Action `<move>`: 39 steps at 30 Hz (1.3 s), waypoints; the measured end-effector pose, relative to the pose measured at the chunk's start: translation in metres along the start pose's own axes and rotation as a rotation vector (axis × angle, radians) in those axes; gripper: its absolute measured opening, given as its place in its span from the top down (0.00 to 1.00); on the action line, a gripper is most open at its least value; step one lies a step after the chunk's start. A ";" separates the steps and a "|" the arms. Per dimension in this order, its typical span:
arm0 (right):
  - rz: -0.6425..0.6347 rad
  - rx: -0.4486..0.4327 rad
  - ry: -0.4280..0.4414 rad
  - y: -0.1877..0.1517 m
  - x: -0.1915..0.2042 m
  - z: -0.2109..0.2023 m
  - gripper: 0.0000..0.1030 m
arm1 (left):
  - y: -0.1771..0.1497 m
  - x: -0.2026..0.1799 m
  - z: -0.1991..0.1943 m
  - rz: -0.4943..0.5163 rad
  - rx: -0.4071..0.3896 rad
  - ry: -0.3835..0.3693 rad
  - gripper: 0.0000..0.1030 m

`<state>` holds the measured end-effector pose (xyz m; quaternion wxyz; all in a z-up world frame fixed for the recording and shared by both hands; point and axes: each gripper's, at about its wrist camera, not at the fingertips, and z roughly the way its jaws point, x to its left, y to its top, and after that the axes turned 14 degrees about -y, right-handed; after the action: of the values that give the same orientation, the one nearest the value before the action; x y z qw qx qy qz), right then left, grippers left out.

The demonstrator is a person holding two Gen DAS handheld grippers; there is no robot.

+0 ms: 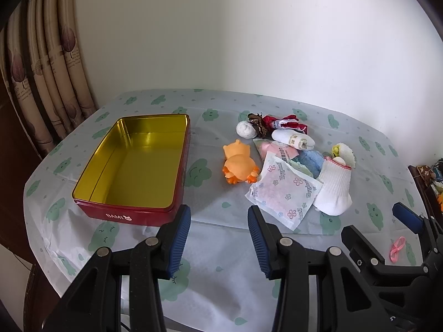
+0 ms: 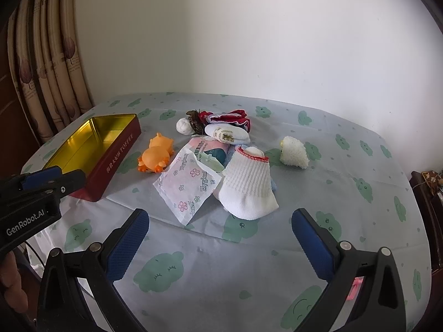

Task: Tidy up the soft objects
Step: 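Move both grippers toward the pile of soft items, then grasp the white knit sock with red trim with the right gripper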

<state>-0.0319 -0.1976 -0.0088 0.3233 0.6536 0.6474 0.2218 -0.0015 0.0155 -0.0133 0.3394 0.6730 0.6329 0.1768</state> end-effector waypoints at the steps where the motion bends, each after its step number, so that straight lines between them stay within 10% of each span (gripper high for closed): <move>1: 0.000 0.001 -0.002 0.000 0.000 0.000 0.01 | 0.000 0.000 0.000 -0.001 0.000 0.000 0.57; 39: 0.053 0.016 -0.007 0.010 -0.032 0.035 0.08 | 0.001 0.001 0.018 0.010 0.021 -0.013 0.57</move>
<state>-0.0023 -0.2339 -0.0221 0.3144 0.6737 0.6306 0.2229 0.0112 0.0126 -0.0255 0.3356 0.6808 0.6292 0.1676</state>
